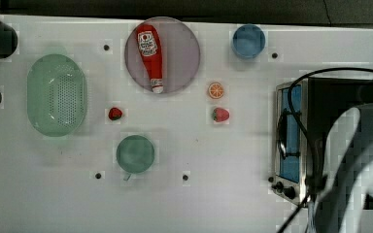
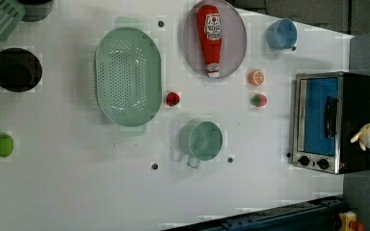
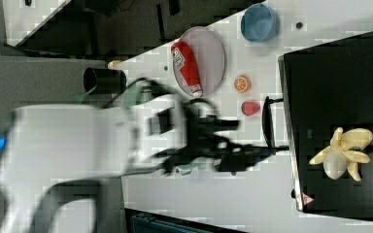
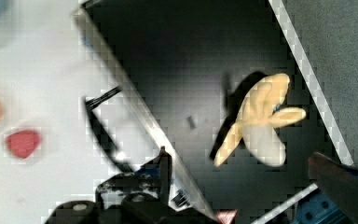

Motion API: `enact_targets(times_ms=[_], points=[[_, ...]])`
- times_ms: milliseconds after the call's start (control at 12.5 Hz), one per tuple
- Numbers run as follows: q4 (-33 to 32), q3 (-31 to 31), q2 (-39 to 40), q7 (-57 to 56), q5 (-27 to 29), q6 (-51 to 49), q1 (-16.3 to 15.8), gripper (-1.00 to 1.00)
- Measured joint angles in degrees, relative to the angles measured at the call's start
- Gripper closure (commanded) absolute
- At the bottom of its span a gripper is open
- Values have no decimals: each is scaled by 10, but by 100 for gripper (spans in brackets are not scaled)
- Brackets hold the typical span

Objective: Pick banana from table and place on oven.

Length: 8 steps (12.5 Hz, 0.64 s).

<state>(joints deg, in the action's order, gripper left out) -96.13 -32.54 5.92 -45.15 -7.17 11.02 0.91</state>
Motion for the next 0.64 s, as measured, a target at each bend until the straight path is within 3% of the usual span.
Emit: enact_targets(times_ms=[320, 640], points=[[50, 67, -116, 153, 4, -140, -21, -100], [56, 185, -152, 361, -4, -172, -28, -100]])
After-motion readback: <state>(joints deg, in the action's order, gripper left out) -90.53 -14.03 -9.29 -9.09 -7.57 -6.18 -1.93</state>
